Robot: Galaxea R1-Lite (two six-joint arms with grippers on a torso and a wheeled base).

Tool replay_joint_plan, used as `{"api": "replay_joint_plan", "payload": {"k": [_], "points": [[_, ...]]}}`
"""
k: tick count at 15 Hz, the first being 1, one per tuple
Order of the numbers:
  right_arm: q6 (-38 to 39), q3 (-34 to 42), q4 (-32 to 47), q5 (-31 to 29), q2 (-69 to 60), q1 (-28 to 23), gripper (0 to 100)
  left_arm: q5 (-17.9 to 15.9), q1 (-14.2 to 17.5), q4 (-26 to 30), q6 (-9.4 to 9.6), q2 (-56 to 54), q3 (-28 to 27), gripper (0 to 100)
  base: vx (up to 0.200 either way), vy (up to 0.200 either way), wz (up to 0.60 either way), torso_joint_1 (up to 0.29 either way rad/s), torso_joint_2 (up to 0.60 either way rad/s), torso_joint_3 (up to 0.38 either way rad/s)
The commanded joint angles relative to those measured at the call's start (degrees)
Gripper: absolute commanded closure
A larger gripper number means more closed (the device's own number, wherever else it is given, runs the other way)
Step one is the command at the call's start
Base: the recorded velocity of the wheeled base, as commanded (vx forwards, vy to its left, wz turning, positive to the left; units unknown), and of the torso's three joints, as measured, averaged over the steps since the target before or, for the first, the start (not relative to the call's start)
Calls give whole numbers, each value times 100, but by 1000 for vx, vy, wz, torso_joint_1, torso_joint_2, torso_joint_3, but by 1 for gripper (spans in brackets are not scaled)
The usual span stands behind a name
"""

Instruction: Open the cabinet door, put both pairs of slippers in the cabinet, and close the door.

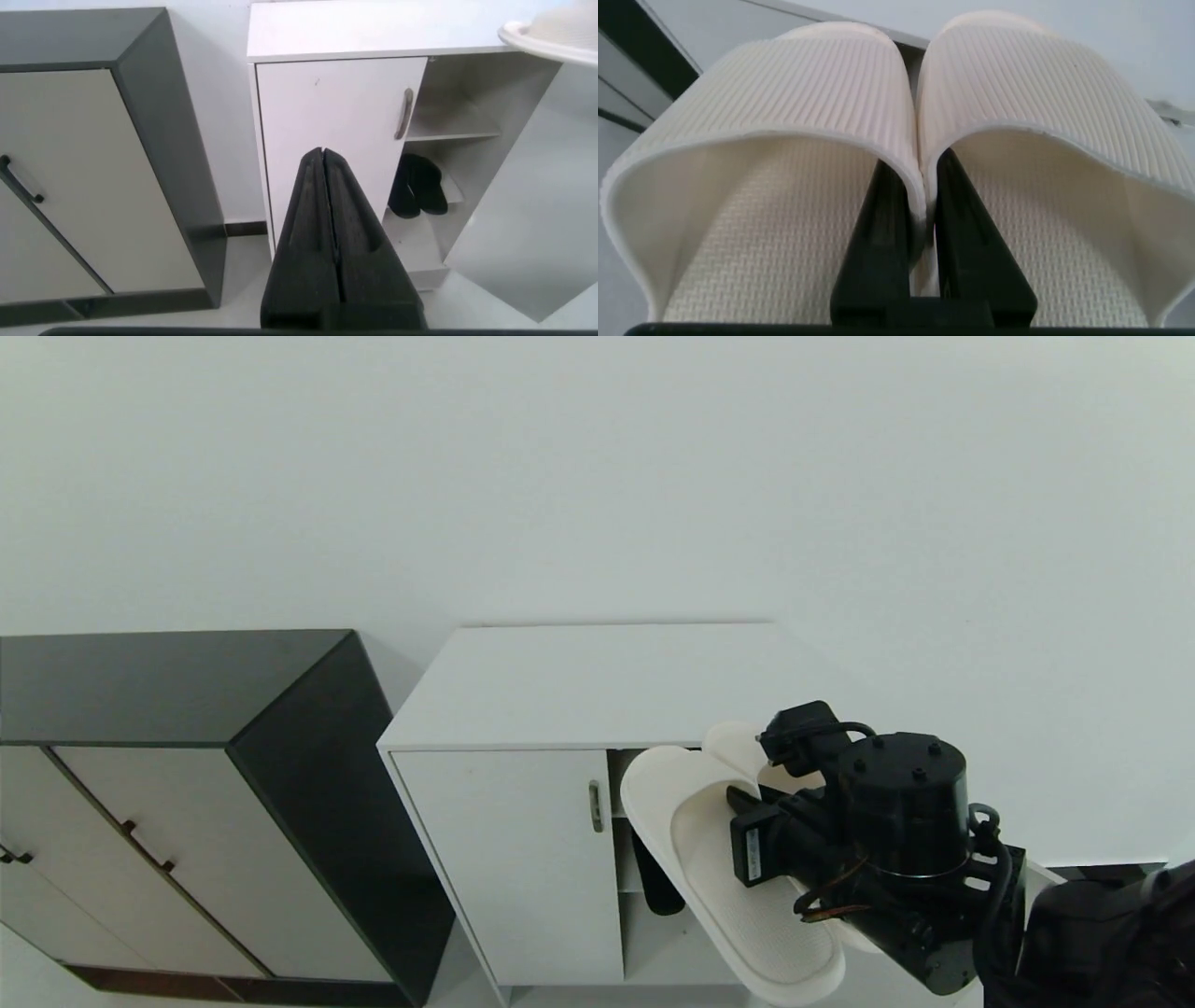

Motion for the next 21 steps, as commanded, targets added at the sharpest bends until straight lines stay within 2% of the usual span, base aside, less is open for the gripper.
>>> {"api": "replay_joint_plan", "payload": {"k": [1,5,8,21], "points": [[-7,170,-14,-3,-150,143,100,-1,2,-1,-7,7,0,100,0,0,0,0,0,0],[-16,249,-93,-12,-203,170,100,8,2,-1,-7,7,0,100,0,0,0,0,0,0],[-25,328,-181,-12,-194,170,100,8,2,-1,-7,7,0,100,0,0,0,-136,307,168],[-25,381,-189,-12,-159,187,100,17,2,-1,-16,7,0,100,0,0,0,-205,494,281]]}}
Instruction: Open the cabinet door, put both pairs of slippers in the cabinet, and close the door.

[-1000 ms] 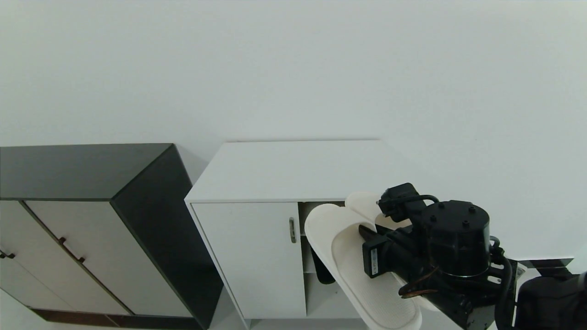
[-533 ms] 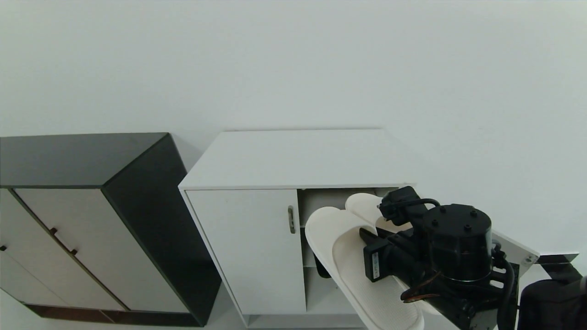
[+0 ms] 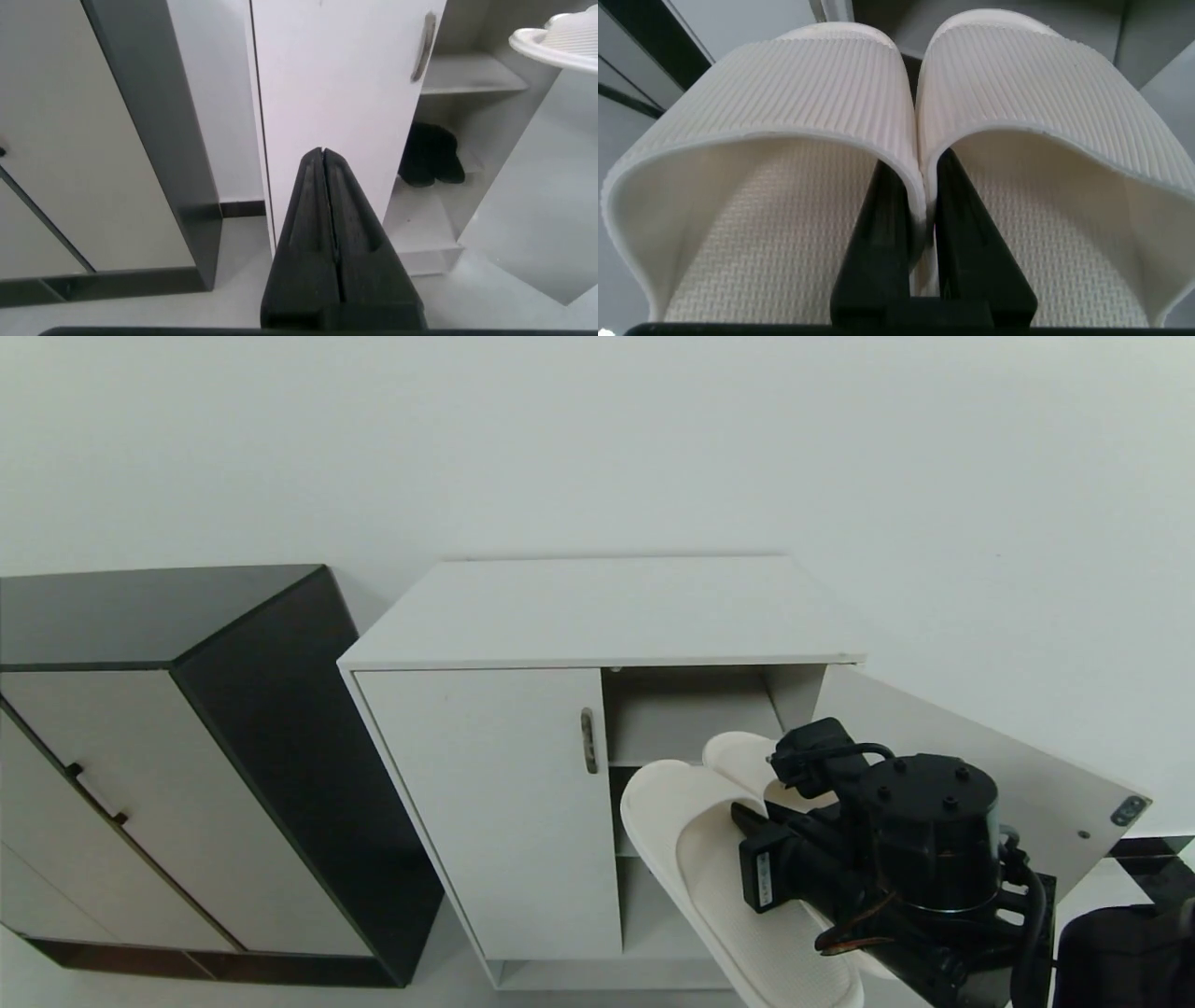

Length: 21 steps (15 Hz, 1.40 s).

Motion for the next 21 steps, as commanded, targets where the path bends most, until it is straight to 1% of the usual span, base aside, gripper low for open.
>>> {"api": "replay_joint_plan", "payload": {"k": [1,12,17,21], "points": [[2,-2,-4,-1,20,-6,100,-3,-1,-1,-1,7,0,100,0,0,0,-198,520,315],[2,33,-4,-1,47,-6,100,-3,-1,-1,-1,7,0,100,0,0,0,-166,489,322],[11,42,-4,-1,82,-6,100,-3,-1,-1,-1,7,0,100,0,0,0,-96,458,350],[11,51,-92,-10,170,-14,100,-3,-1,-1,-1,7,0,100,0,0,0,-34,419,384]]}}
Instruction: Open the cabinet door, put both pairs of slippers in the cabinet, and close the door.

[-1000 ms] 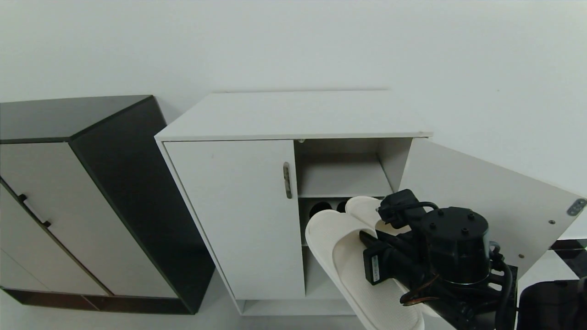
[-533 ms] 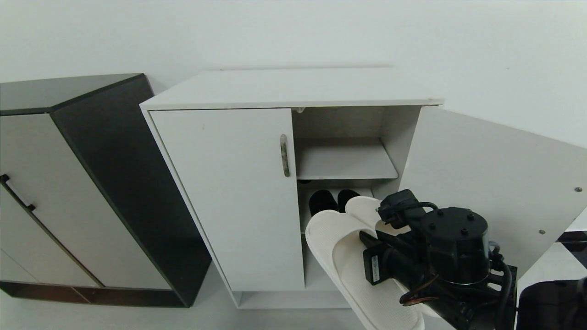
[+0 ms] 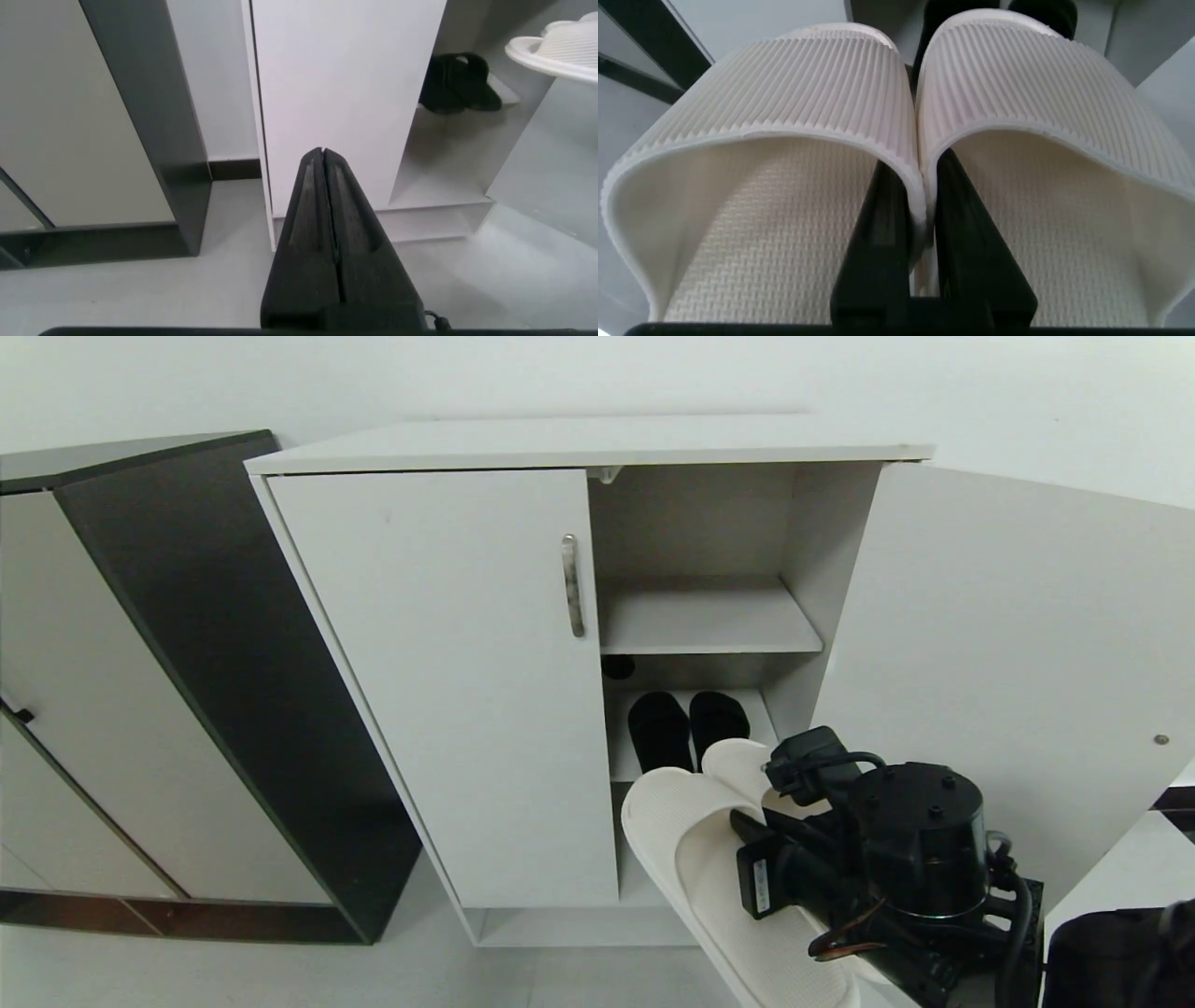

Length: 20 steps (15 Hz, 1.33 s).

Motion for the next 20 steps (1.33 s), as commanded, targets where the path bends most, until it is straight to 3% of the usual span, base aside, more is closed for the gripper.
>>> {"api": "replay_joint_plan", "payload": {"k": [1,7,9,10,14,17,20], "points": [[1,-1,-55,-1,83,-7,100,7,1,-4,-1,7,0,100,0,0,0,-7,207,198],[-289,7,-258,-71,268,2,100,-2,1,-4,-1,7,0,100,0,0,0,-1,30,24],[-544,-160,-539,-616,558,46,100,-2,1,-4,-1,7,0,100,0,0,0,0,0,0],[-579,-661,-433,-1275,751,116,100,7,1,-4,8,7,0,100,0,0,0,0,0,0],[115,-2471,1597,-2128,654,116,100,-11,1,-4,25,7,0,100,0,0,0,0,0,0],[54,-3227,1834,-2576,733,98,100,-2,1,-4,25,7,0,100,0,0,0,0,0,0],[-166,-3315,1843,-2699,610,98,100,-2,1,-4,17,7,0,100,0,0,0,0,0,0]]}}
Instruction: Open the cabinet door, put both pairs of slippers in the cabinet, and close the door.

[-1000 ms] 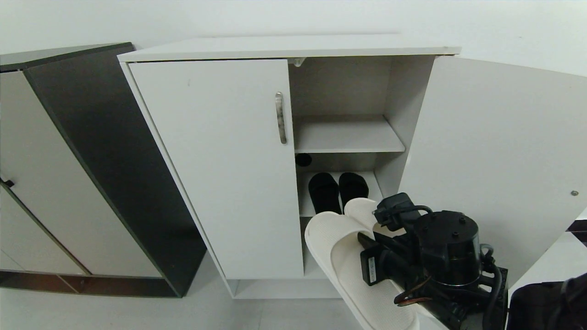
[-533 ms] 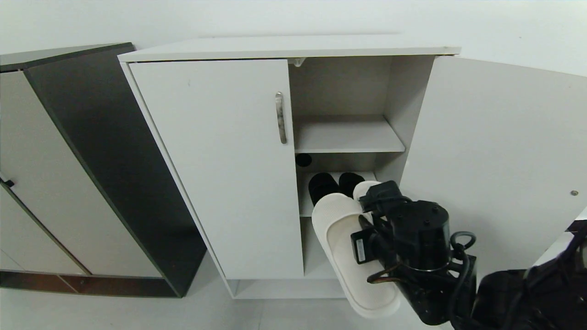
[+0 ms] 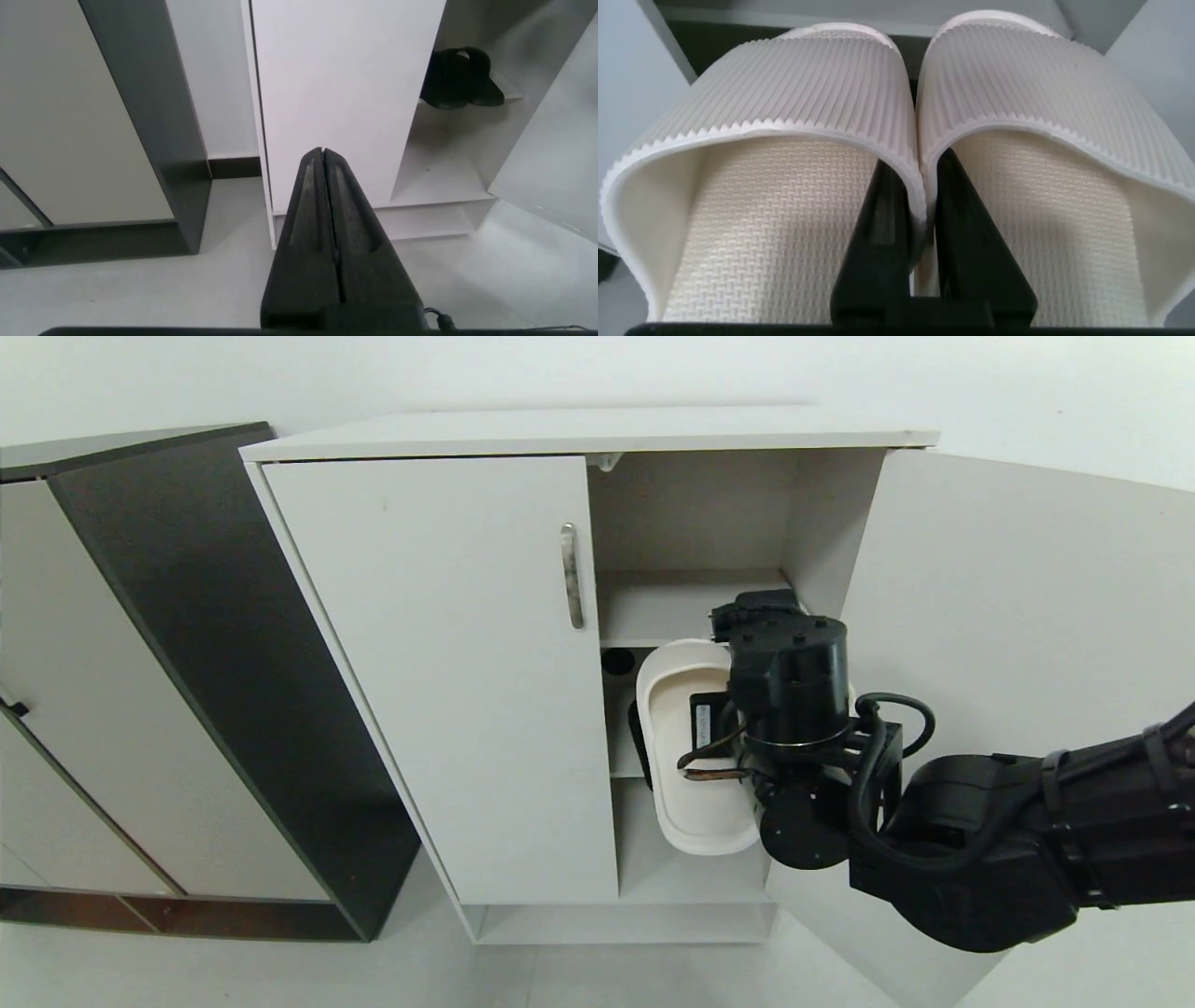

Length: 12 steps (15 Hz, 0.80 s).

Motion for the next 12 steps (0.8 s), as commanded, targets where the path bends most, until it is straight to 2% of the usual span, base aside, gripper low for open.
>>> {"api": "replay_joint_plan", "payload": {"k": [1,7,12], "points": [[-113,-93,0,-66,-92,-1,100,3,1,-1,0,7,0,100,0,0,0,0,0,0],[-113,-102,-18,-66,-92,-1,100,3,1,-1,-9,7,0,100,0,0,0,0,0,0],[-113,-181,-18,-66,-83,-1,100,12,1,-1,-9,7,0,100,200,0,0,-3,3,6]]}}
